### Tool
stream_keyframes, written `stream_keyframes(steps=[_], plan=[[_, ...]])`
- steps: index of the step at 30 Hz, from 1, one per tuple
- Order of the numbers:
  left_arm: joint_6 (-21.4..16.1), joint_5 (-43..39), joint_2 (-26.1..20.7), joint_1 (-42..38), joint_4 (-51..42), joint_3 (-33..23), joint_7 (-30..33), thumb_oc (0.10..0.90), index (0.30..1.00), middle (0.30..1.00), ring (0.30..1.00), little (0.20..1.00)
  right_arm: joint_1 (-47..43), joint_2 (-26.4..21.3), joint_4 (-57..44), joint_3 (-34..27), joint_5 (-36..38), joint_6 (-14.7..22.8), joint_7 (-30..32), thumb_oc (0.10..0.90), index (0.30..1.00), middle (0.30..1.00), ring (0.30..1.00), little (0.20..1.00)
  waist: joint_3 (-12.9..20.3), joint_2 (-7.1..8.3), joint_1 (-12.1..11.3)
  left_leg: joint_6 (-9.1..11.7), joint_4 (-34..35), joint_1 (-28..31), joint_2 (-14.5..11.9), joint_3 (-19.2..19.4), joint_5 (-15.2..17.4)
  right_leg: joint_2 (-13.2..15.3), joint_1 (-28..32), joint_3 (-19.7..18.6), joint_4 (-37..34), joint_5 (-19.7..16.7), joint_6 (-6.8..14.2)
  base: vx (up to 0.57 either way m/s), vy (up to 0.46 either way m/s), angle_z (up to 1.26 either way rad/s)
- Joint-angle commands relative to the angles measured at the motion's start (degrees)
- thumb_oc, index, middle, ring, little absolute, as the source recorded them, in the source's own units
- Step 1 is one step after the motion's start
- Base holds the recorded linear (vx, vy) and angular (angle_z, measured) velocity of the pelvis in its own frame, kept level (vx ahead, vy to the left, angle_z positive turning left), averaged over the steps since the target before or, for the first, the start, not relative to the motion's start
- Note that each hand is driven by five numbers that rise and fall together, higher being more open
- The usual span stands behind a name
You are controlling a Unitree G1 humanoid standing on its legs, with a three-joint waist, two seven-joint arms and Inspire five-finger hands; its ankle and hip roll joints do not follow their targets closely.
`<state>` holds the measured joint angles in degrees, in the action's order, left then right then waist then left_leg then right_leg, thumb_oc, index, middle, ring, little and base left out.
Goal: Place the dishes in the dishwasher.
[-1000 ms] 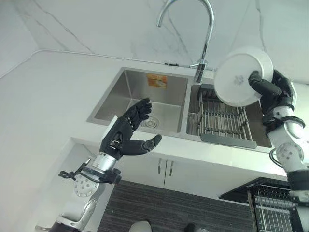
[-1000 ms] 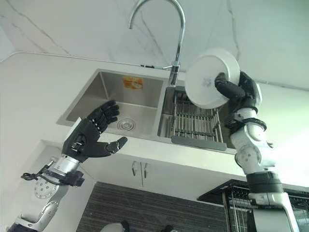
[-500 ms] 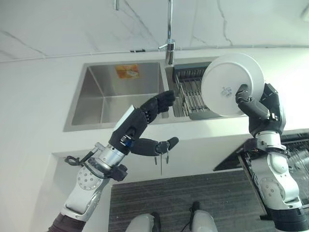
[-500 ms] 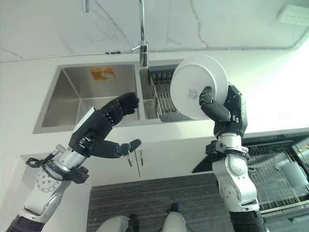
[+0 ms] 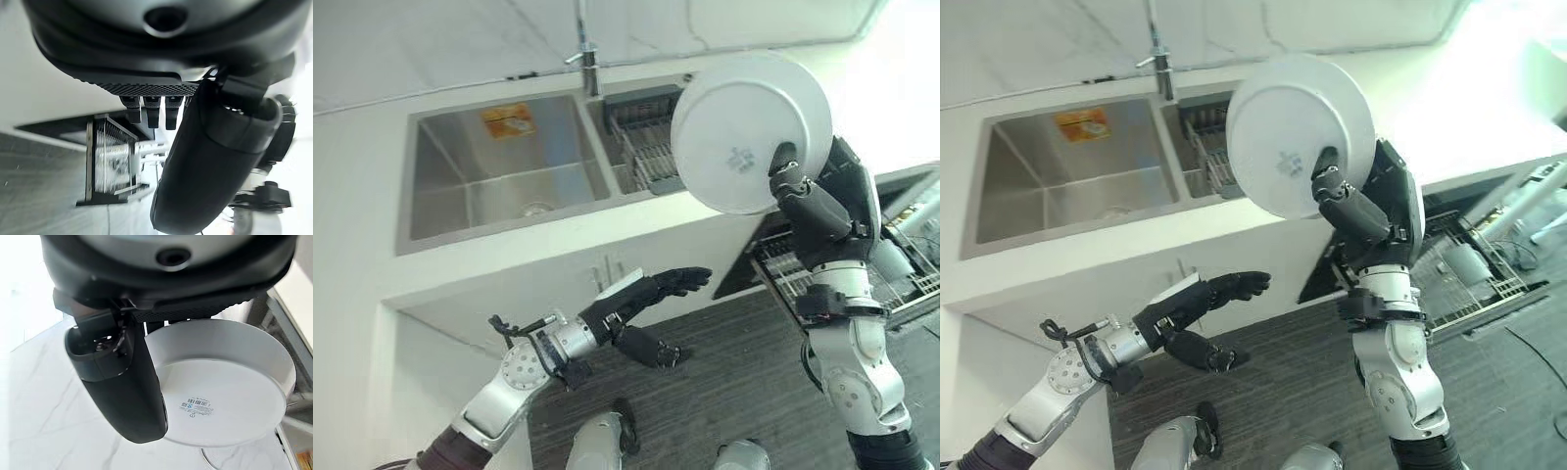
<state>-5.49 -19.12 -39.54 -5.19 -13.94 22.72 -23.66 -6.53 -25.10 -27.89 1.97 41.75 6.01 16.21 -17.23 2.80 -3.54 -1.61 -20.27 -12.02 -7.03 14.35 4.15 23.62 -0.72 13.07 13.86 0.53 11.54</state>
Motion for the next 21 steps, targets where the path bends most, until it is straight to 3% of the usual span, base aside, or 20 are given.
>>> stream_keyframes(steps=[1, 3, 8, 13, 14, 16, 17, 18, 21], plan=[[0.0, -3.7, 3.4, -0.5, -6.4, 1.0, -2.0, 0.8, 0.9, 0.9, 0.9, 0.9, -7.2, -2.9, -4.5, -2.9, -1.6, 6.1, -2.4, 0.4, 0.3, 0.3, 0.3, 0.3, 7.6, -0.84, 2.0, 2.9, 3.1, 12.5, -2.7, -2.1, 11.7, -2.8, -5.0, 0.3, 3.3, 2.2, 1.1, -0.01, -0.527, 0.13], [2.7, -6.2, 5.3, 1.1, -4.5, 1.9, -0.4, 0.8, 0.9, 0.9, 0.9, 0.9, -7.2, -3.4, -4.2, -1.4, -2.6, 6.0, -4.5, 0.4, 0.3, 0.3, 0.3, 0.3, 8.0, -1.35, 3.2, 4.2, 3.1, 12.4, -5.0, -1.8, 10.7, -5.7, -5.2, -0.5, 3.3, 4.8, 0.3, 0.0, -0.535, -0.01], [3.7, -5.7, 6.3, 4.2, 0.7, 3.4, 3.9, 0.8, 0.9, 0.9, 0.9, 0.9, -5.7, -4.8, -3.3, 1.2, -1.4, 5.4, -9.0, 0.4, 0.3, 0.3, 0.3, 0.3, 8.4, -2.15, 5.1, 6.3, 3.1, 11.8, -8.5, -1.2, 8.7, -10.1, -5.5, -1.3, 3.3, 6.9, -1.8, 0.0, -0.347, -0.52], [3.9, -4.2, 9.4, 9.4, 13.6, 3.5, 8.2, 0.8, 0.9, 0.9, 0.9, 0.9, -2.7, -6.1, -2.7, 2.2, -7.0, 7.5, -11.0, 0.4, 0.3, 0.3, 0.3, 0.3, 8.6, -2.81, 5.3, 7.5, 3.1, 10.7, -9.9, -0.4, 6.0, -12.9, -5.2, -0.5, 3.3, 8.6, -4.4, 0.03, -0.328, -0.09], [2.7, -3.1, 10.5, 10.5, 18.6, 3.1, 8.5, 0.8, 0.9, 0.9, 0.9, 0.9, -2.1, -6.1, -2.1, 2.2, -8.2, 7.9, -11.3, 0.4, 0.3, 0.3, 0.3, 0.3, 8.5, -2.82, 5.2, 7.4, 3.1, 10.8, -9.4, 0.1, 5.3, -13.1, -5.2, -0.4, 3.3, 8.9, -4.7, 0.05, -0.23, 0.11], [3.9, -3.8, 12.1, 11.9, 23.5, 1.8, 10.2, 0.8, 0.9, 0.9, 0.9, 0.9, -1.3, -6.3, -1.5, 2.0, -9.4, 7.9, -11.3, 0.4, 0.3, 0.3, 0.3, 0.3, 8.4, -3.0, 4.9, 7.1, 3.1, 10.8, -7.5, 0.2, 6.0, -13.4, -5.2, -0.5, 3.3, 9.2, -5.0, 0.06, -0.162, 0.07], [3.1, -3.6, 13.9, 13.7, 29.5, -0.7, 10.3, 0.8, 0.9, 0.9, 0.9, 0.9, -0.8, -5.7, -0.6, 2.5, -11.5, 8.4, -11.0, 0.4, 0.3, 0.3, 0.3, 0.3, 8.1, -3.64, 3.7, 6.2, 3.1, 9.4, -3.4, -2.5, 7.0, -14.3, -5.1, -1.0, 3.3, 9.4, -4.7, 0.07, -0.123, 0.12], [3.0, -4.0, 14.9, 14.6, 32.6, -2.0, 11.0, 0.8, 0.9, 0.9, 0.9, 0.9, -0.7, -5.0, -0.2, 3.0, -12.7, 8.7, -10.7, 0.4, 0.3, 0.3, 0.3, 0.3, 7.9, -3.98, 3.2, 5.9, 3.1, 8.7, -2.0, -3.5, 7.2, -14.7, -5.1, -1.1, 3.3, 9.4, -4.7, 0.11, -0.085, 0.15], [-1.9, 4.0, 21.7, 16.0, 57.0, -8.1, 13.4, 0.8, 0.9, 0.9, 0.9, 0.9, 0.1, -2.5, 1.9, 2.9, -17.9, 9.4, -8.5, 0.4, 0.3, 0.3, 0.3, 0.3, 8.2, -4.56, 1.5, 6.7, 3.1, 3.5, -0.1, -6.4, 5.4, -15.9, -4.4, 0.8, 3.3, 10.4, -5.2, 0.15, 0.05, 0.45]])
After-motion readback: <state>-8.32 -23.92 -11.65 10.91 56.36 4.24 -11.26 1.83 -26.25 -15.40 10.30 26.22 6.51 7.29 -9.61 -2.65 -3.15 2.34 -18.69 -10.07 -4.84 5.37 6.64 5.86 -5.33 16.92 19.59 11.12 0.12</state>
